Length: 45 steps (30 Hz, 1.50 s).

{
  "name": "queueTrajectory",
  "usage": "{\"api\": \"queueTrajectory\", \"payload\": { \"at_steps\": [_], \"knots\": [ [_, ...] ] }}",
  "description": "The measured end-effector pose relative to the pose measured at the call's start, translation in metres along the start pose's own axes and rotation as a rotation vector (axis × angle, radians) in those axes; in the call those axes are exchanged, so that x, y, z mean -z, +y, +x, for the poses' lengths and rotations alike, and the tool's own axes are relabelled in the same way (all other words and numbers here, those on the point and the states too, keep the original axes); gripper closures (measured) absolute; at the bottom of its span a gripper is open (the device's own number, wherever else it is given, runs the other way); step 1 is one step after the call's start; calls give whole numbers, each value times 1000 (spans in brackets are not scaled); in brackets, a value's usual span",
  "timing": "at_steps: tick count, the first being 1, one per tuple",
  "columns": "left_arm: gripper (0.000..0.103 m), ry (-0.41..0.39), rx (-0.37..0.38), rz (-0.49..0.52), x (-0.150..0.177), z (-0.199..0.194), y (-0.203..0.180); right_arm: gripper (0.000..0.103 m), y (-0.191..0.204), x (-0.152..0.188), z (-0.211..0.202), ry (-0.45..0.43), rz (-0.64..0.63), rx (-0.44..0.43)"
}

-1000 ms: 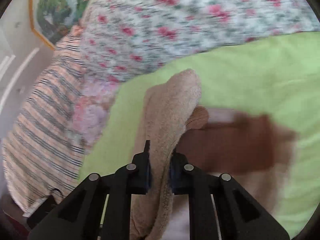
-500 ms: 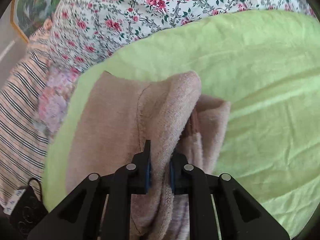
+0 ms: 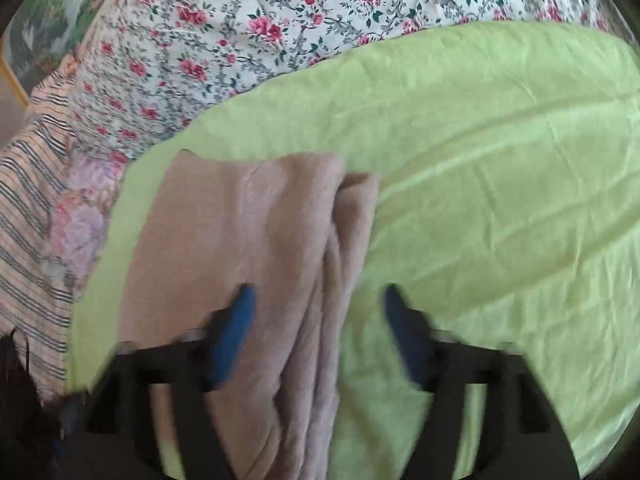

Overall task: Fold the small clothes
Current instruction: 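Lift and fold the sweater over onto itself with both grippers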

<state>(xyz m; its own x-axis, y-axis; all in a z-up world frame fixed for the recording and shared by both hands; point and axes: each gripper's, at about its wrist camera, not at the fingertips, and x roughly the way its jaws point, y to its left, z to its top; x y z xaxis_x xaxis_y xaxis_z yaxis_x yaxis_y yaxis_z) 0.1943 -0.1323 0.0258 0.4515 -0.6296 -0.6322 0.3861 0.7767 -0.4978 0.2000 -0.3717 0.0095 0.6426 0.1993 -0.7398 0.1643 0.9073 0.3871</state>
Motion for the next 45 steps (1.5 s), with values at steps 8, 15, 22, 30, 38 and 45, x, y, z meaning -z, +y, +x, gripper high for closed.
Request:
{"api": "queueTrajectory", "payload": {
  "at_steps": [8, 15, 22, 30, 38, 45],
  "knots": [
    [19, 47, -32, -179, -43, 8, 85, 21, -15, 9, 12, 40, 115, -102],
    [15, 173, 54, -295, -70, 81, 144, 21, -22, -6, 51, 116, 158, -149],
    [48, 155, 100, -270, -80, 111, 153, 66, -4, -4, 64, 160, 112, -144],
    [61, 62, 48, -198, -53, 31, 137, 72, 52, 16, 45, 115, 73, -248],
    [61, -12, -75, -198, -12, -86, 174, 72, 138, 52, 73, 168, -5, -437],
    [42, 18, -158, -278, 26, -86, 225, 67, 155, 76, 107, 212, -46, -340]
  ]
}}
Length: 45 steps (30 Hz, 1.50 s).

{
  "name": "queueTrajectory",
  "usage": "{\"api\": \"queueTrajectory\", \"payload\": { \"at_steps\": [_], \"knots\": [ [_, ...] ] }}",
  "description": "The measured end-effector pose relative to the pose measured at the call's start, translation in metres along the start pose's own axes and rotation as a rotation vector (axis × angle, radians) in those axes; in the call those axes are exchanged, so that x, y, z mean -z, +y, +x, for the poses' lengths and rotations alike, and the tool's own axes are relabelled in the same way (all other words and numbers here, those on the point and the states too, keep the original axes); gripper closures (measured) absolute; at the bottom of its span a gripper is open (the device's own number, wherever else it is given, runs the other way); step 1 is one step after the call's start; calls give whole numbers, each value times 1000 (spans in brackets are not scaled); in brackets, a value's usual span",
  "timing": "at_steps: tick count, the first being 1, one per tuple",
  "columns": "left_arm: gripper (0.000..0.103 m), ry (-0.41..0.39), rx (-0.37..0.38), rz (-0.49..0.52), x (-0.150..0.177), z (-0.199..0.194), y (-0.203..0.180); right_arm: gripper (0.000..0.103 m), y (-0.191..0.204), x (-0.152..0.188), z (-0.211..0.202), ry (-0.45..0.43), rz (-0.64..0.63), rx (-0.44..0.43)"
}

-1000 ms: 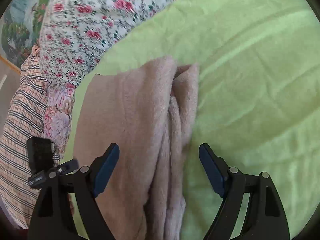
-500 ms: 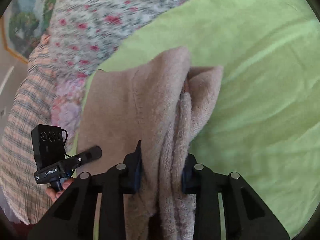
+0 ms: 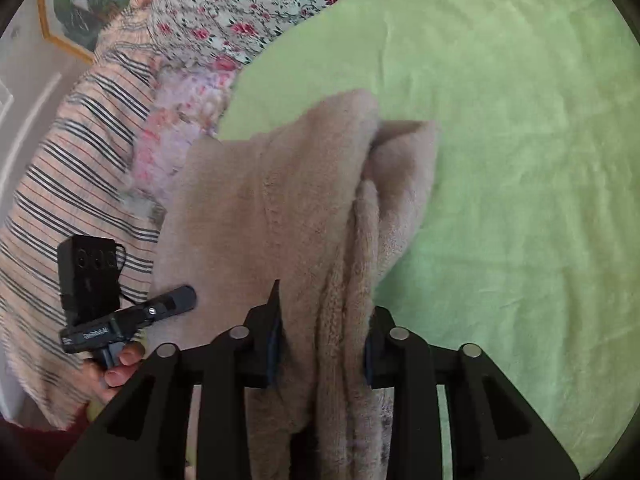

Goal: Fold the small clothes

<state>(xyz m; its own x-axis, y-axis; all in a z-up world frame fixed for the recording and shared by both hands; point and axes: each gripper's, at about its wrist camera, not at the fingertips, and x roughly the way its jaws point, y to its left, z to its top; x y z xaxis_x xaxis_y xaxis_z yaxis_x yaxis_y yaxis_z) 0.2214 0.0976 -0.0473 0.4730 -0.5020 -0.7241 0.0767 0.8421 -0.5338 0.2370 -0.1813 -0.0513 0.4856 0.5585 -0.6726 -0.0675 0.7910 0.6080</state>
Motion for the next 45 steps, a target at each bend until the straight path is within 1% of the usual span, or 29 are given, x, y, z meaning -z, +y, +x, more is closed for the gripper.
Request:
{"api": "queueTrajectory", "payload": {
  "at_steps": [1, 3, 5, 6, 8, 10, 11, 12, 13, 14, 15, 16, 17, 19, 22, 23, 24, 25, 27, 29, 31, 34, 36, 37, 38, 41, 42, 43, 45],
  "knots": [
    [39, -11, -1, -1, 0, -3, 1, 61, 0, 0, -3, 6, 1, 18],
    [35, -54, -32, 11, -1, -15, -1, 58, 6, -2, -12, 1, -26, 70],
    [27, -98, -68, 28, -5, -25, -5, 51, 12, -6, -29, -55, -53, 145],
    [26, -118, -83, 34, -8, -31, -3, 50, 10, -10, -36, -87, -56, 164],
    [26, -146, -97, 19, -17, -37, 2, 50, 11, -22, -47, -154, -55, 158],
    [26, -161, -128, -18, -22, -44, 20, 51, 10, -36, -39, -153, -55, 152],
    [26, -161, -130, -40, -25, -41, 22, 56, 10, -43, -30, -140, -50, 154],
    [26, -160, -126, -64, -29, -39, 27, 59, 8, -50, -19, -124, -43, 139],
    [26, -160, -129, -75, -31, -38, 30, 66, 4, -57, -5, -95, -22, 109],
    [30, -158, -143, -85, -34, -34, 29, 90, 4, -59, 2, -82, -7, 111],
    [35, -159, -154, -84, -36, -31, 27, 92, 4, -61, -1, -100, -3, 118],
    [45, -159, -172, -75, -39, -28, 24, 94, 7, -62, -13, -153, -9, 96],
    [53, -159, -199, -67, -40, -25, 19, 95, 8, -58, -24, -189, -17, 78],
    [58, -151, -295, -28, -43, -15, 9, 95, 10, -53, -36, -219, -28, 92],
    [61, -128, -387, 56, -39, 0, -6, 95, -3, -43, -20, -159, -26, 181],
    [61, -129, -417, 81, -37, 3, -10, 95, -9, -41, -7, -129, -12, 196],
    [61, -132, -442, 103, -35, 6, -15, 95, -13, -40, -2, -120, -2, 199],
    [61, -132, -452, 116, -34, 6, -18, 95, -15, -39, -2, -125, 6, 196],
    [61, -138, -438, 117, -32, -1, -24, 93, -11, -38, -11, -134, 14, 195],
    [61, -162, -408, 131, -19, -24, -28, 91, -2, -37, -25, -154, 5, 197],
    [60, -179, -388, 153, 0, -43, -32, 91, 8, -29, -41, -166, -18, 180],
    [59, -196, -337, 183, 39, -69, -40, 89, 18, -4, -68, -185, -22, 124],
    [59, -194, -310, 197, 70, -82, -44, 77, 20, 14, -77, -192, -14, 111],
    [59, -190, -303, 198, 82, -86, -44, 68, 21, 24, -82, -198, -12, 106],
    [59, -183, -296, 197, 101, -91, -44, 64, 20, 36, -87, -204, -7, 92],
    [57, -178, -272, 182, 135, -99, -45, 64, 16, 64, -89, -189, 25, 57],
    [57, -174, -261, 178, 145, -99, -45, 64, 15, 72, -89, -181, 29, 60],
    [55, -172, -255, 179, 152, -97, -45, 64, 15, 77, -87, -171, 28, 64],
    [54, -158, -268, 181, 159, -89, -45, 64, 18, 89, -79, -144, 20, 61]
  ]
}}
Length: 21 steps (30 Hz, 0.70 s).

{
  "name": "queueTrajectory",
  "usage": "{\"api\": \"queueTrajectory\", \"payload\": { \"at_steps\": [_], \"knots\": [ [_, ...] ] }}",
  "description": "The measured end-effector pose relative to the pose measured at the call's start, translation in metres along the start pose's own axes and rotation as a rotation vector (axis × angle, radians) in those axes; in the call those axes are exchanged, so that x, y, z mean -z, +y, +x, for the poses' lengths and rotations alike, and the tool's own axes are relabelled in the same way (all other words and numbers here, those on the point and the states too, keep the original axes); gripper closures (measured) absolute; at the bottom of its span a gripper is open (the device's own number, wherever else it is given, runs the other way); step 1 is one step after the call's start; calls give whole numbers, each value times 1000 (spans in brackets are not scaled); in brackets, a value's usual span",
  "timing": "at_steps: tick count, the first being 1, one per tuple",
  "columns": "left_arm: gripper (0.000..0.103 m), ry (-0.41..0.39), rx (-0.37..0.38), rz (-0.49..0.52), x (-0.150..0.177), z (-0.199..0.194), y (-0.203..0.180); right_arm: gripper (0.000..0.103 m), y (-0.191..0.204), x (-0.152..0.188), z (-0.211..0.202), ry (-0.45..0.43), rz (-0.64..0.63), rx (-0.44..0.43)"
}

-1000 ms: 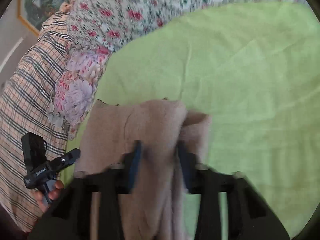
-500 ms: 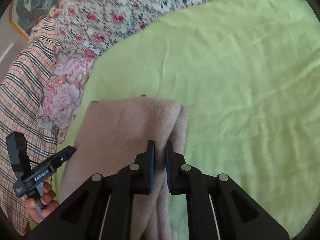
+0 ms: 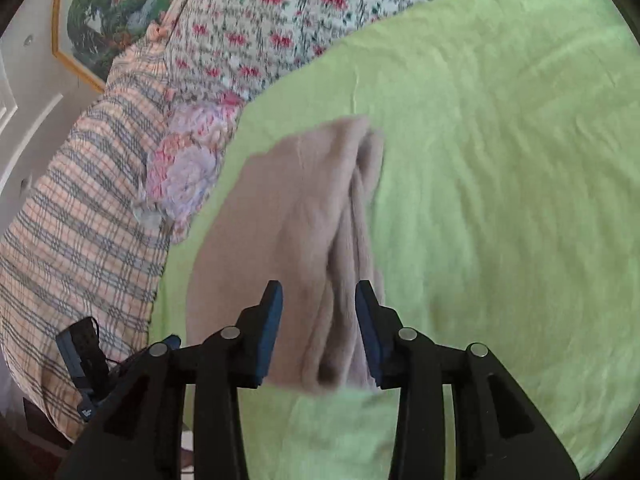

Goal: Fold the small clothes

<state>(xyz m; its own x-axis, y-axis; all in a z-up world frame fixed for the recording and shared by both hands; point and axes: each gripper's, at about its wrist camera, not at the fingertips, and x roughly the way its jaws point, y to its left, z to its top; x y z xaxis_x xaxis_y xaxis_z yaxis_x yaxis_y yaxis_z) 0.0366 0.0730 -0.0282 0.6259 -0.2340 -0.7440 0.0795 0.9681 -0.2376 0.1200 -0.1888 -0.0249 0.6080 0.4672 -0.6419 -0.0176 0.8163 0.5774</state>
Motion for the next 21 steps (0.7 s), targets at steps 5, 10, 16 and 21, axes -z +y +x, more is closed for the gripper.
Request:
{"api": "queueTrajectory", "payload": {
  "at_steps": [5, 10, 16, 21],
  "knots": [
    [54, 28, -5, 12, 2, 21, -1, 64, 6, 12, 9, 15, -10, -7],
    [54, 36, -14, 62, 8, 24, -4, 64, 10, 16, 14, 19, -25, -21],
    [73, 33, -47, 24, 1, 35, 6, 95, 10, 17, 18, 28, -12, -5],
    [89, 26, -103, 1, 3, 34, -3, 95, 19, 8, -18, -72, -44, -37]
  ]
}}
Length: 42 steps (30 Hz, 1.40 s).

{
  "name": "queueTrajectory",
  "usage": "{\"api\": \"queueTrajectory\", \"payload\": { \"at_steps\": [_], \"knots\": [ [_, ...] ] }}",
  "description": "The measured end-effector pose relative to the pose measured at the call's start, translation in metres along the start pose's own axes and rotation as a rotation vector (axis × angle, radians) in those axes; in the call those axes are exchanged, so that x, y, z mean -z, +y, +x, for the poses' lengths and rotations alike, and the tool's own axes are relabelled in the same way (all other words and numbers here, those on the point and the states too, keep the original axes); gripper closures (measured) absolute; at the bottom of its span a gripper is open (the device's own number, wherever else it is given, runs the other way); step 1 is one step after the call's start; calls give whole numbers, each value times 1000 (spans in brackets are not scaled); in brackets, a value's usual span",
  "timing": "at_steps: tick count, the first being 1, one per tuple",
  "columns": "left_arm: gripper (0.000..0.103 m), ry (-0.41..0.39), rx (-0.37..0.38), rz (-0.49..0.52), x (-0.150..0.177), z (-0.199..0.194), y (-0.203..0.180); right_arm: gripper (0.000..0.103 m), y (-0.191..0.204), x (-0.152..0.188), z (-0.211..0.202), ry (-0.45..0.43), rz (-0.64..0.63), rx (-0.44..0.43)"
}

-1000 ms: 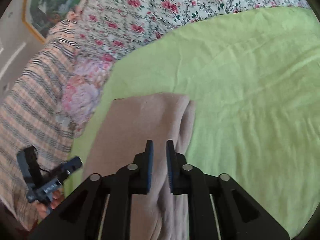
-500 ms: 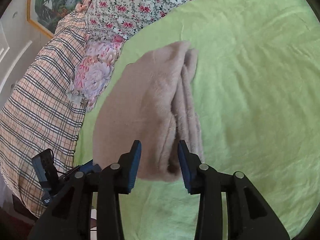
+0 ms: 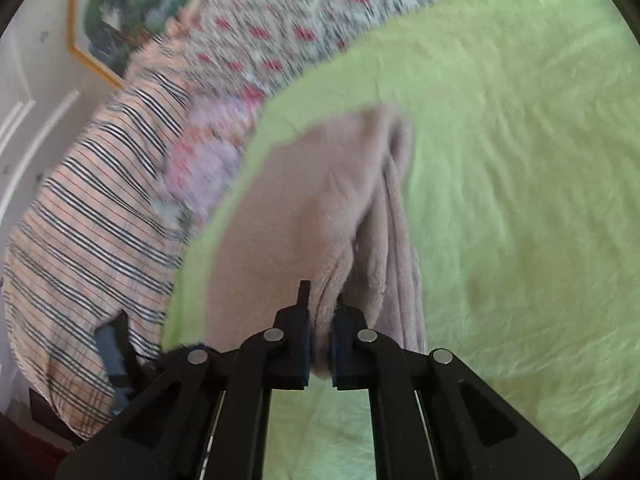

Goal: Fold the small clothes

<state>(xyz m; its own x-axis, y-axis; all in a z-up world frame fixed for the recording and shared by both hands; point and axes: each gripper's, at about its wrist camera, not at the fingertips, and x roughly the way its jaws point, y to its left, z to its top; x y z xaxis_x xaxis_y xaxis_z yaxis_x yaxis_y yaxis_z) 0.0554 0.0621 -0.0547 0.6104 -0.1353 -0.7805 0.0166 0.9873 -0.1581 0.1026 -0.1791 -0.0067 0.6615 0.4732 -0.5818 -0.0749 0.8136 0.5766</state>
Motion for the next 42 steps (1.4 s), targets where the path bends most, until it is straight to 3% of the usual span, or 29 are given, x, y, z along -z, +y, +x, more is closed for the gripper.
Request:
{"api": "queueTrajectory", "payload": {
  "at_steps": [5, 11, 18, 20, 25, 30, 35, 39, 40, 42],
  "knots": [
    [91, 34, -19, -29, 1, 9, -4, 96, -14, 25, 31, 127, -102, 224],
    [91, 51, 13, -60, 3, 12, 1, 96, -18, 29, 28, 118, -102, 257],
    [89, 71, 89, -17, 6, -9, 3, 94, -30, 28, 26, 134, -46, 238],
    [89, 44, 133, 4, 5, -28, 7, 87, -36, 27, 19, 152, 4, 205],
    [86, -33, 194, 25, -24, -46, 9, 87, -22, 2, -9, 42, 7, 203],
    [86, -100, 235, 62, -77, -27, 1, 87, 10, -45, 12, -10, -46, 129],
    [87, -90, 300, 57, -118, 10, 2, 87, 21, -67, 73, 59, -20, 32],
    [90, -38, 316, 24, -125, 44, 14, 88, 3, -63, 105, 120, -15, 152],
    [93, -19, 312, 20, -124, 52, 15, 99, -8, -62, 111, 127, -5, 171],
    [92, -8, 301, 21, -119, 64, 13, 103, -22, -63, 116, 129, 22, 156]
  ]
}}
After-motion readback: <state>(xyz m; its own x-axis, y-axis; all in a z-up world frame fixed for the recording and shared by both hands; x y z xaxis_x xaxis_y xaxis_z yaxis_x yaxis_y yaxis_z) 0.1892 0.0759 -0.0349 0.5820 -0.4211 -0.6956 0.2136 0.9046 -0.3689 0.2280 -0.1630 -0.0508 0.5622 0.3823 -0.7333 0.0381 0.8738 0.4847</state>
